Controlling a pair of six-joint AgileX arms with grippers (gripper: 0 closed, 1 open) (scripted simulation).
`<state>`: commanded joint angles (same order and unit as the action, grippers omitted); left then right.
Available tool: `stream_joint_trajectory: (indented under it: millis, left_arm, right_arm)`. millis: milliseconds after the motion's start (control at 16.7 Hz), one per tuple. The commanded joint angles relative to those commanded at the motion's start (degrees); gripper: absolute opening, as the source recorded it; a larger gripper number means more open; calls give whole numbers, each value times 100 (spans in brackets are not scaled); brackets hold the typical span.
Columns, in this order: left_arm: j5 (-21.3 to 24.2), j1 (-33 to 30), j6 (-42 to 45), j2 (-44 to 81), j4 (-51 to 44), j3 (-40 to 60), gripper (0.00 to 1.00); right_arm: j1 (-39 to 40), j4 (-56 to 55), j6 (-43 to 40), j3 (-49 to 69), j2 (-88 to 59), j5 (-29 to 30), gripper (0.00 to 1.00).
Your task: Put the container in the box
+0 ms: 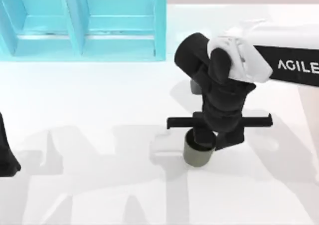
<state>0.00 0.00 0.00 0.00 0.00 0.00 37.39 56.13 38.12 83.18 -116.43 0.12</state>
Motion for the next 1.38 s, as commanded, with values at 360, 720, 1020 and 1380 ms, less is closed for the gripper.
stream_joint_trajectory:
  millis: [360, 720, 1020, 1380]
  left_arm:
    - [0, 0, 0, 0, 0, 0, 100]
    - [0, 0, 0, 0, 0, 0, 100]
    - [0, 0, 0, 0, 0, 0, 100]
    - [0, 0, 0, 0, 0, 0, 100]
  right_arm:
    - [-2275, 946, -2403, 732, 289, 66, 0]
    - [-5249, 1900, -5284, 1345, 773, 198, 0]
    - [-6564, 2279, -6559, 1517, 997, 202, 0]
    - [-6645, 2293, -6646, 1518, 1003, 202, 0]
